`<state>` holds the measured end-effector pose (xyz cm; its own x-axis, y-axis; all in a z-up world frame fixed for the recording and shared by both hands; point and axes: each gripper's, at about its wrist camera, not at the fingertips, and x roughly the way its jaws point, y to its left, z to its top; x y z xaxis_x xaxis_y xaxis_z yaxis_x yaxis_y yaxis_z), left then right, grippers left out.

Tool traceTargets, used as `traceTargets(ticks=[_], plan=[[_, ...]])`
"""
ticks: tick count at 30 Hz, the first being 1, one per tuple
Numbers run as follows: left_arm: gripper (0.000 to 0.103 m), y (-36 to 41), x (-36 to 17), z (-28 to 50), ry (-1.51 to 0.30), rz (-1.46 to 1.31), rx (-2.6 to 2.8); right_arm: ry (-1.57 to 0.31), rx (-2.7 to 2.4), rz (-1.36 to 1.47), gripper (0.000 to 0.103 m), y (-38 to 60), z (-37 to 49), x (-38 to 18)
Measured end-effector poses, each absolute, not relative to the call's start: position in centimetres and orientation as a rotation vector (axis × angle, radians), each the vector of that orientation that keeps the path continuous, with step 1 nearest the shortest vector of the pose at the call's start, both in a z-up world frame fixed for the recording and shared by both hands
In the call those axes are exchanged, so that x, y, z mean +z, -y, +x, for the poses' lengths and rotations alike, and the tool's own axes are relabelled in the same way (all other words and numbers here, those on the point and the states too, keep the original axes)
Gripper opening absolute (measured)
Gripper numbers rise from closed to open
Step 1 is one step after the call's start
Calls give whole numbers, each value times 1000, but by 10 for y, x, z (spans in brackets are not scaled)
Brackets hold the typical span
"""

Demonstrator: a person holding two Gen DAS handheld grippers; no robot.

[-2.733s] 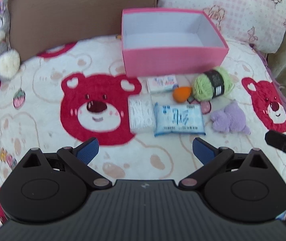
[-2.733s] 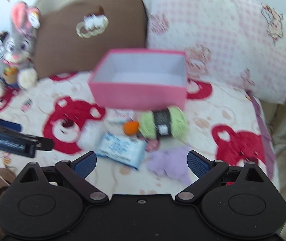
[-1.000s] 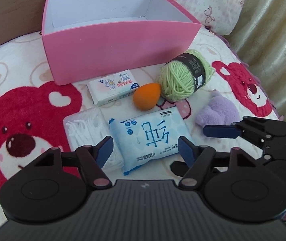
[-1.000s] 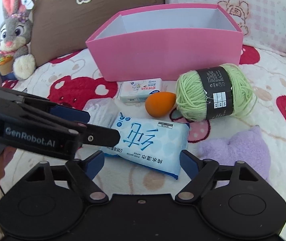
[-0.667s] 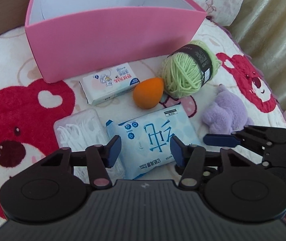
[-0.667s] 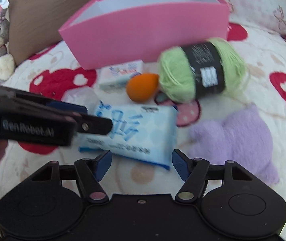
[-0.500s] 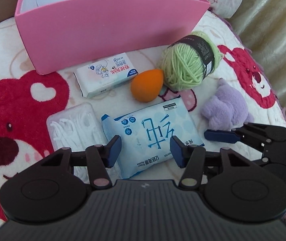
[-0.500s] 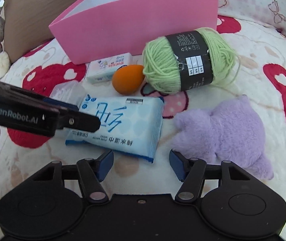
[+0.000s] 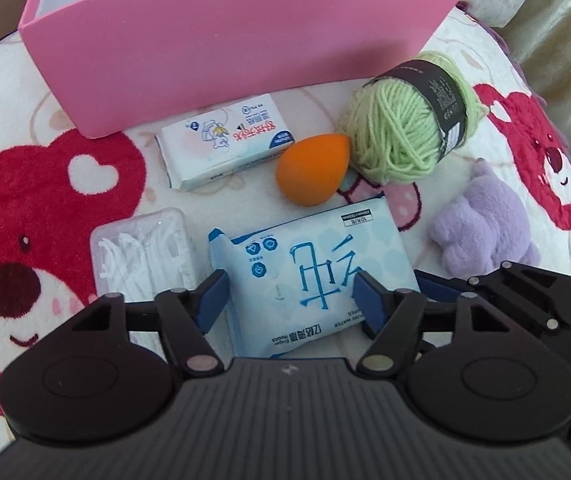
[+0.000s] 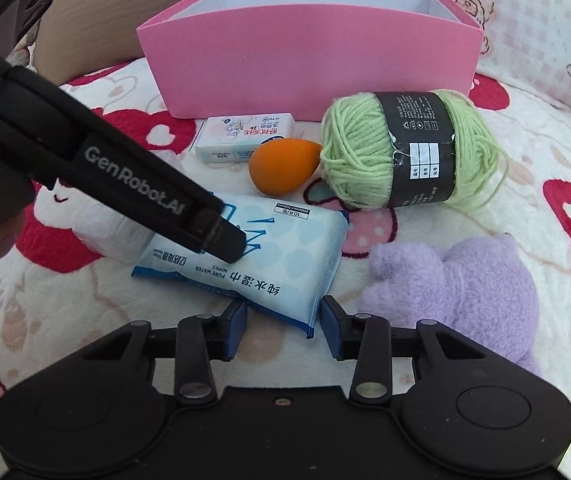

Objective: Organize objects
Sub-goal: 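Close the left gripper on the wet-wipes pack and lift it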

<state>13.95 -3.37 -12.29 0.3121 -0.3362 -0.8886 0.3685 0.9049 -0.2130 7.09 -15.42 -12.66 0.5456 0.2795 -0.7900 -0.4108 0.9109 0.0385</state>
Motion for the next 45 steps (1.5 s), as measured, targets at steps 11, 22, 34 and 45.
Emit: traceTargets(ticks=[11, 22, 34, 45], plan=[[66, 26, -123, 137, -1160, -53, -517, -917, 438, -143, 50, 150, 70, -120], [45, 8, -130, 132, -1206, -154, -468, -946, 449, -82, 74, 153, 76, -116], [44, 11, -124, 123, -1182, -182, -494, -931, 448, -95, 81, 153, 71, -123], [44, -4, -114, 112, -1198, -216, -501, -922, 482, -131, 81, 142, 58, -109]])
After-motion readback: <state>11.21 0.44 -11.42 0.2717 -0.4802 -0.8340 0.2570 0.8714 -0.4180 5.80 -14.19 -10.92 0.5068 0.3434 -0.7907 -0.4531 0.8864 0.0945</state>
